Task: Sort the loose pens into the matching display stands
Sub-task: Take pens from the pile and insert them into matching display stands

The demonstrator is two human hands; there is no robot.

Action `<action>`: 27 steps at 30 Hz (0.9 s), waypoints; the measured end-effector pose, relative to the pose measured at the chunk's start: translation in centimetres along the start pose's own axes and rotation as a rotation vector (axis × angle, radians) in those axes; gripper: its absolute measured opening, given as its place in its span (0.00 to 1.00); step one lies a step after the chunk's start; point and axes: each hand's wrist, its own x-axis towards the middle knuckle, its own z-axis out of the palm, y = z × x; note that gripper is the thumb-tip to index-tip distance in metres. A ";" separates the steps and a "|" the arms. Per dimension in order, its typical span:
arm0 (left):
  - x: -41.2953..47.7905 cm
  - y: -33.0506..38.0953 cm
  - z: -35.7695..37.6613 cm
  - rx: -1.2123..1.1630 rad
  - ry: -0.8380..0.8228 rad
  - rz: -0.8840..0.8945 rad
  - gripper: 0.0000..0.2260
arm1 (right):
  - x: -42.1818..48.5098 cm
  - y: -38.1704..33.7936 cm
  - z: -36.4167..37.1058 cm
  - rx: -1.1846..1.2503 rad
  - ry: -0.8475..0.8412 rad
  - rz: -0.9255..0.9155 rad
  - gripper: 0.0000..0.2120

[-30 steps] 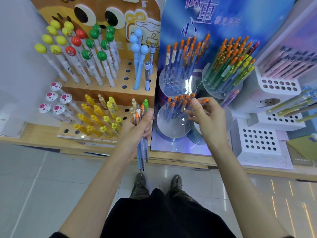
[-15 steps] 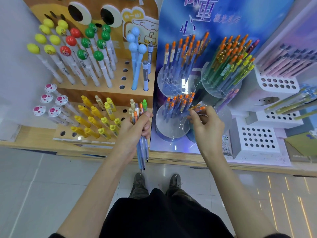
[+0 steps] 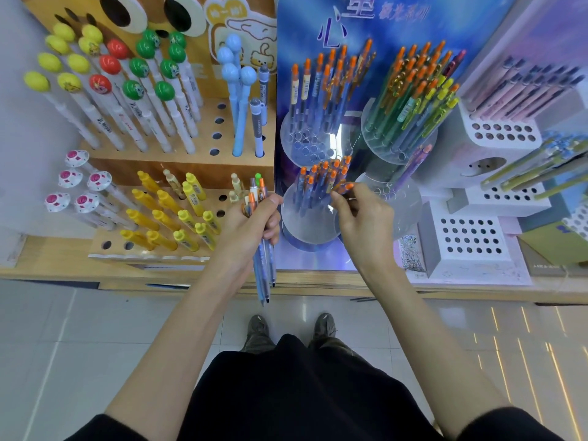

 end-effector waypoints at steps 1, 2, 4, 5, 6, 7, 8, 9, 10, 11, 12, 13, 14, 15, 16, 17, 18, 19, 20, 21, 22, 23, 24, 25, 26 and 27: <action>0.0 0.0 0.0 0.007 -0.001 0.002 0.07 | 0.1 -0.1 0.2 0.002 0.007 -0.003 0.09; -0.1 0.0 0.0 0.010 -0.001 0.001 0.07 | 0.1 -0.2 0.4 0.010 0.008 -0.001 0.09; -0.2 0.1 -0.1 0.010 -0.001 0.000 0.07 | 0.4 -0.5 0.7 0.024 0.001 -0.010 0.08; -0.2 0.1 -0.2 0.011 -0.002 0.000 0.07 | 0.5 -0.6 0.8 0.024 0.001 -0.020 0.08; -0.2 0.1 -0.2 0.011 -0.001 0.000 0.07 | 0.8 -0.7 0.9 0.024 0.003 -0.022 0.07; -0.2 0.1 -0.3 0.012 -0.001 0.000 0.07 | 1.0 -0.7 0.9 0.027 0.005 -0.018 0.07; -0.2 0.1 -0.4 0.012 -0.002 0.001 0.08 | 1.2 -0.6 1.0 0.029 0.003 -0.012 0.08; -0.2 0.1 -0.5 0.010 -0.003 0.002 0.08 | 1.4 -0.5 0.9 0.022 -0.001 -0.013 0.09; -0.2 0.1 -0.5 0.008 -0.003 0.004 0.08 | 1.5 -0.2 0.9 0.003 -0.006 -0.018 0.10; -0.2 0.1 -0.5 0.007 -0.001 0.006 0.08 | 1.4 0.0 0.8 -0.025 -0.012 -0.029 0.10; -0.3 0.1 -0.5 0.006 0.001 0.010 0.08 | 1.3 0.2 0.8 -0.050 -0.016 -0.038 0.10; -0.3 0.0 -0.5 0.007 0.002 0.014 0.08 | 1.0 0.3 0.7 -0.065 -0.020 -0.044 0.10; -0.3 0.0 -0.4 0.008 0.000 0.019 0.07 | 0.8 0.3 0.7 -0.068 -0.026 -0.043 0.10; -0.3 0.0 -0.4 0.008 -0.002 0.022 0.06 | 0.7 0.3 0.8 -0.066 -0.033 -0.035 0.10; -0.3 0.0 -0.4 0.008 -0.004 0.022 0.06 | 0.7 0.2 1.0 -0.064 -0.043 -0.012 0.09; -0.3 0.0 -0.3 0.009 -0.004 0.021 0.06 | 0.7 0.1 1.3 -0.060 -0.058 0.022 0.09; -0.3 0.0 -0.3 0.008 -0.004 0.020 0.06 | 0.7 0.0 1.6 -0.051 -0.071 0.060 0.09; -0.2 0.0 -0.4 0.004 -0.004 0.018 0.06 | 0.7 -0.2 2.0 -0.035 -0.074 0.093 0.08; -0.2 0.0 -0.4 -0.003 -0.007 0.018 0.06 | 0.7 -0.4 2.2 -0.010 -0.064 0.126 0.07; -0.2 0.0 -0.4 -0.010 -0.012 0.018 0.06 | 0.7 -0.6 2.5 0.018 -0.048 0.158 0.07; -0.2 0.0 -0.4 -0.015 -0.018 0.018 0.06 | 0.7 -0.9 2.7 0.040 -0.032 0.189 0.07; -0.2 0.0 -0.4 -0.016 -0.018 0.016 0.07 | 0.6 -1.1 2.9 0.051 -0.019 0.210 0.07; -0.2 0.0 -0.4 -0.018 -0.014 0.012 0.08 | 0.6 -1.2 3.0 0.045 -0.012 0.220 0.07; -0.3 0.0 -0.3 -0.026 -0.009 0.003 0.08 | 0.6 -1.3 3.0 0.028 -0.015 0.219 0.08; -0.3 0.1 -0.3 -0.045 -0.009 -0.008 0.08 | 0.6 -1.2 3.0 -0.001 -0.033 0.208 0.08; -0.4 0.1 -0.2 -0.066 -0.014 -0.018 0.07 | 0.6 -1.1 2.9 -0.040 -0.064 0.190 0.08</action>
